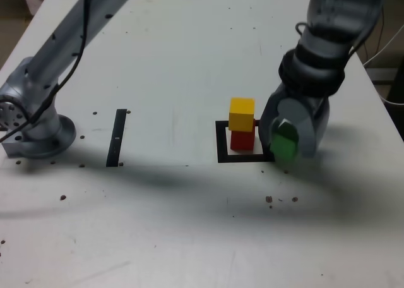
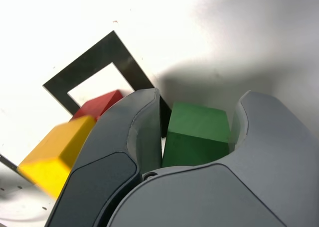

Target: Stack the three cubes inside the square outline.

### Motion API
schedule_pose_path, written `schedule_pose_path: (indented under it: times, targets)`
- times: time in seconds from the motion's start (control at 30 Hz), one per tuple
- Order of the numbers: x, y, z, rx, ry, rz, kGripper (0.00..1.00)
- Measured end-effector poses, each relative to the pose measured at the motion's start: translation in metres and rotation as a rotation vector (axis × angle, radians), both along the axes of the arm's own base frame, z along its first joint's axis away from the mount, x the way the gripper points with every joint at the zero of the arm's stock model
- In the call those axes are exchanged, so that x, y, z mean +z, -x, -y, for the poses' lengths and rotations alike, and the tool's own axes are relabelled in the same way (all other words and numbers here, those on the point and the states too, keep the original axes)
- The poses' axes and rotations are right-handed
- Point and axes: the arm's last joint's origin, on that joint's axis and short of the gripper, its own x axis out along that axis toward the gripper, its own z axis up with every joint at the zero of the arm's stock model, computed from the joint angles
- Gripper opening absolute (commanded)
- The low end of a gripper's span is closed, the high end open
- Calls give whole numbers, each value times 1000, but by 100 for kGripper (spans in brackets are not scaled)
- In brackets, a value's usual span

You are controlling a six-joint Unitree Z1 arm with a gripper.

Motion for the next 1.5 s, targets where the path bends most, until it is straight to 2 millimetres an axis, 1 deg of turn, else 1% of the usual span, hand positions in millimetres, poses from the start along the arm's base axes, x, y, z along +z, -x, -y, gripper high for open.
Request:
schedule_pose_path:
  times: [0.13,0.3,0.53,0.63,0.7,0.97,1.17,1.5]
  targets:
    - [20,5,0,-3,3,31,30]
    - [37,12,-1,-6,-7,40,30]
    - [69,30,-5,10,-37,68,30]
    - [86,41,-7,38,-54,95,30]
    - [92,46,-8,68,-65,104,30]
    - [93,61,-11,219,-92,80,31]
    - [85,70,-18,343,-107,36,31]
    - [79,72,-30,406,-108,6,31]
